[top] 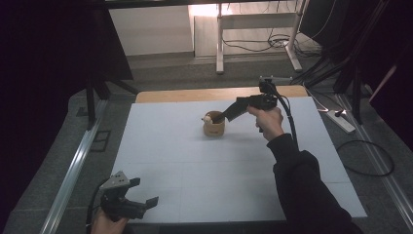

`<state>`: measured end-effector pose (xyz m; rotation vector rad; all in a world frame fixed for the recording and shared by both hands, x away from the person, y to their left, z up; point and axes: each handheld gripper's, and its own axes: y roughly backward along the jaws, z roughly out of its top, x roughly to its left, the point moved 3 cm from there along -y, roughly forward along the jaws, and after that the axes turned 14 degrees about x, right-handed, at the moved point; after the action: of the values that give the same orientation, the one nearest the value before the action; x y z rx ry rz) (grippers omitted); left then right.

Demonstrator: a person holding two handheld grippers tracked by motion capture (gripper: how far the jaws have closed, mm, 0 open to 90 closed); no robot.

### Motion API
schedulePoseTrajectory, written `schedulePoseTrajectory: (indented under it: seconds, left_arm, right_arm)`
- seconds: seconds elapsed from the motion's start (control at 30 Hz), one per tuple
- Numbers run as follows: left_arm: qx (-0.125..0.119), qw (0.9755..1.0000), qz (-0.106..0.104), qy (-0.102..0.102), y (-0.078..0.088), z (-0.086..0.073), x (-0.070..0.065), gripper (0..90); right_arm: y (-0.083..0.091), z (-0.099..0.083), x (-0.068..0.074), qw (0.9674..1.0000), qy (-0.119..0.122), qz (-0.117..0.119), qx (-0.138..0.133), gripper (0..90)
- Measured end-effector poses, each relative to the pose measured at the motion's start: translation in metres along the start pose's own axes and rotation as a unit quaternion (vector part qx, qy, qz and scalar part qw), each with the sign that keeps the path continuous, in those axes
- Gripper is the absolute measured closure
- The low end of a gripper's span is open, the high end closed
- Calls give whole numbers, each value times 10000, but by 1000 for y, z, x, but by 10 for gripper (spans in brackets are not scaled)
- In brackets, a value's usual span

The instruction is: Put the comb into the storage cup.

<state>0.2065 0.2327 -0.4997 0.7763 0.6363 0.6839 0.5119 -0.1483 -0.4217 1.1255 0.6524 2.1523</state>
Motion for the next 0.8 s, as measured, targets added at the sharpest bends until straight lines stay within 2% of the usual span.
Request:
schedulePoseTrajectory:
  seconds: [0.27, 0.6, 0.7, 0.8]
  left_arm:
    - [24, 10000, -14, -6, 0, 0, 0, 0]
    - [37, 10000, -34, 3, -1, 0, 0, 0]
    - [34, 10000, -49, 11, -1, 0, 0, 0]
    - [25, 10000, -57, 26, -1, 0, 1, 0]
  right_arm:
    - [-6, -1, -2, 10000, -49, -9, 57, 843]
    - [-7, 0, -4, 9999, -111, 5, -45, 834]
    - [-9, 0, -4, 9999, -114, 89, -51, 790]
    - [-11, -1, -3, 10000, -48, -15, -61, 760]
